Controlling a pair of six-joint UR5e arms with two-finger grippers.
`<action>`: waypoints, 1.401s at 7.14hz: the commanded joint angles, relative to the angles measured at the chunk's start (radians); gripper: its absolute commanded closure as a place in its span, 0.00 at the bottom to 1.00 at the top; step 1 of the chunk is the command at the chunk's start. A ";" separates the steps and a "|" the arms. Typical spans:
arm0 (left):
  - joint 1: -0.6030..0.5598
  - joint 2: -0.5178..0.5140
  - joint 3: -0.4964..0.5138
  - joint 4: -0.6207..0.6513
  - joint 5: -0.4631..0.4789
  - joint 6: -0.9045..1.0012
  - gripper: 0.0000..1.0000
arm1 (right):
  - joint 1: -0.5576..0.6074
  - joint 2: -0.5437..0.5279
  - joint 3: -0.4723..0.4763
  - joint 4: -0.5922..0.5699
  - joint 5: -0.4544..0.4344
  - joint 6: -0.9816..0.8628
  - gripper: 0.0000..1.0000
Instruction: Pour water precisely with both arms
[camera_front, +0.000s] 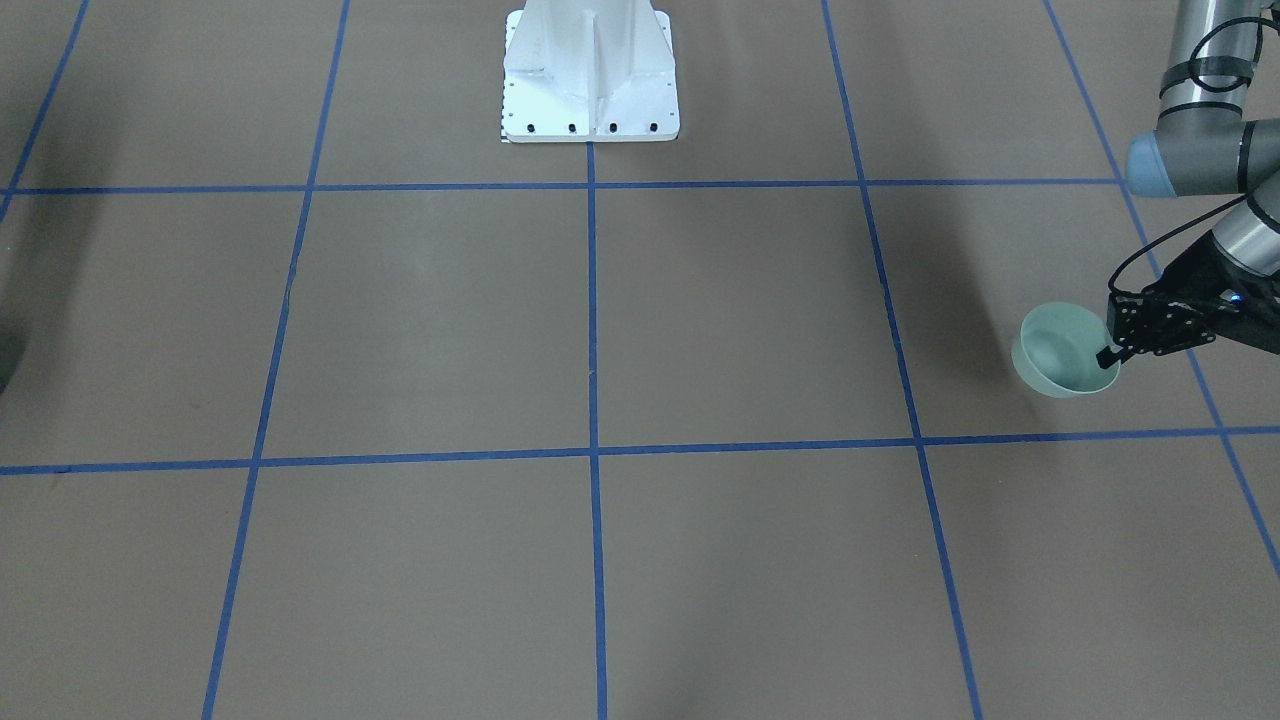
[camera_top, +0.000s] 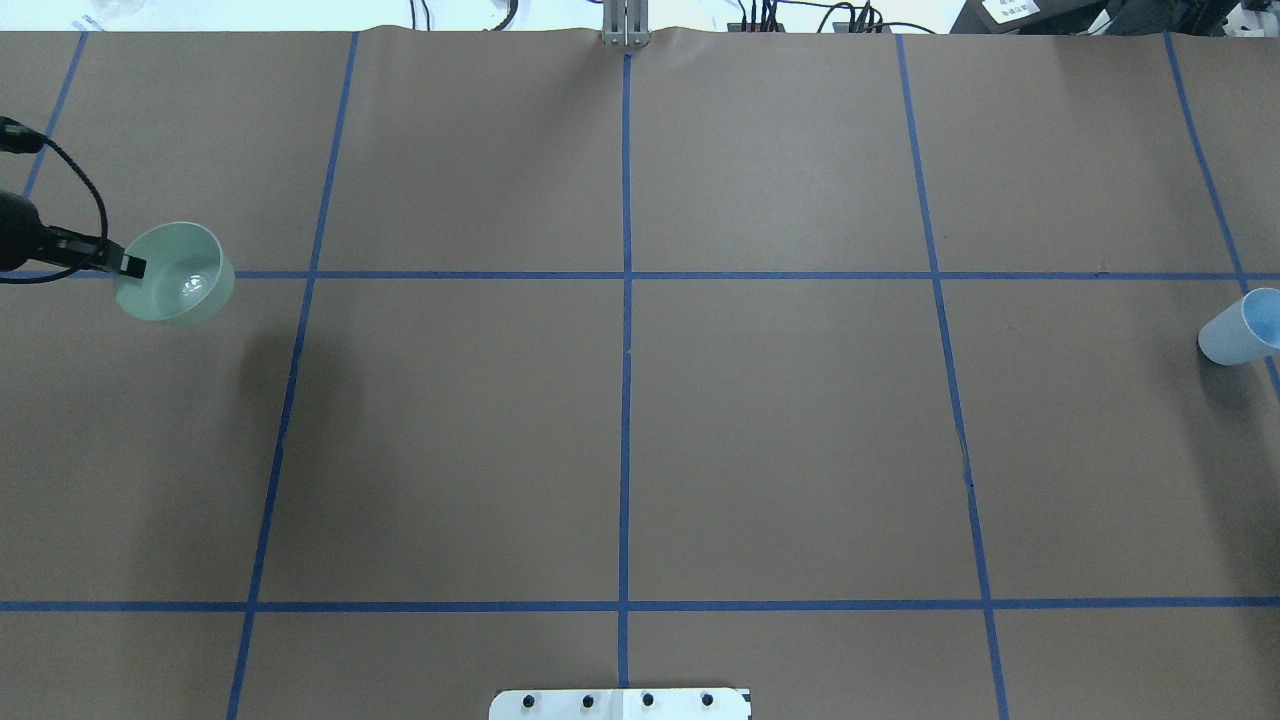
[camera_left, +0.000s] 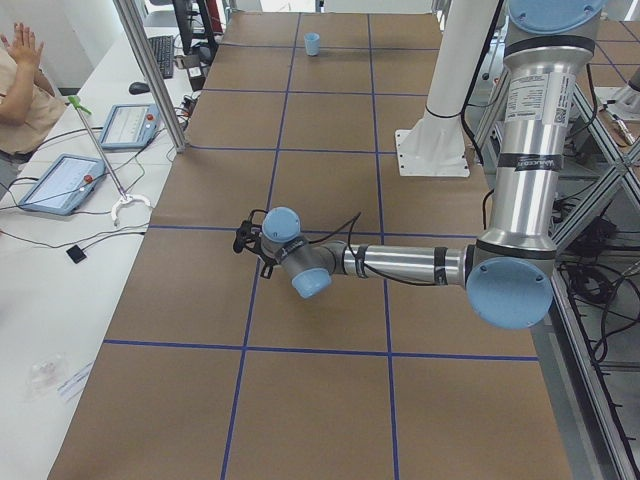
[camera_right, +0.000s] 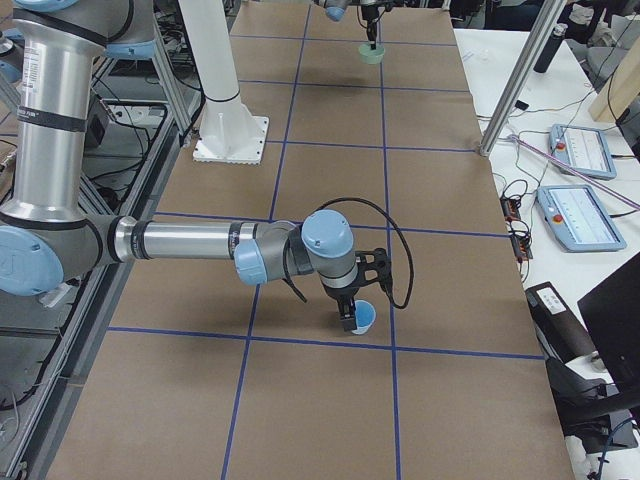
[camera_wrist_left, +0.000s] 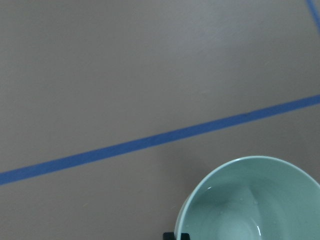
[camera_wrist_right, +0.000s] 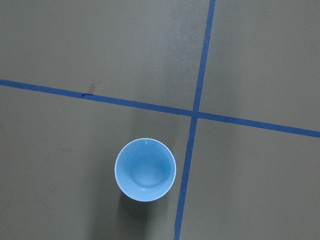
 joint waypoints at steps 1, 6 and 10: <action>0.177 -0.180 -0.029 0.127 0.094 -0.170 1.00 | 0.000 0.000 -0.008 0.000 0.001 0.003 0.00; 0.454 -0.545 0.090 0.344 0.326 -0.347 1.00 | 0.000 0.000 -0.015 0.000 0.001 0.003 0.00; 0.497 -0.650 0.187 0.397 0.388 -0.367 0.75 | 0.000 0.000 -0.020 0.000 0.002 0.003 0.00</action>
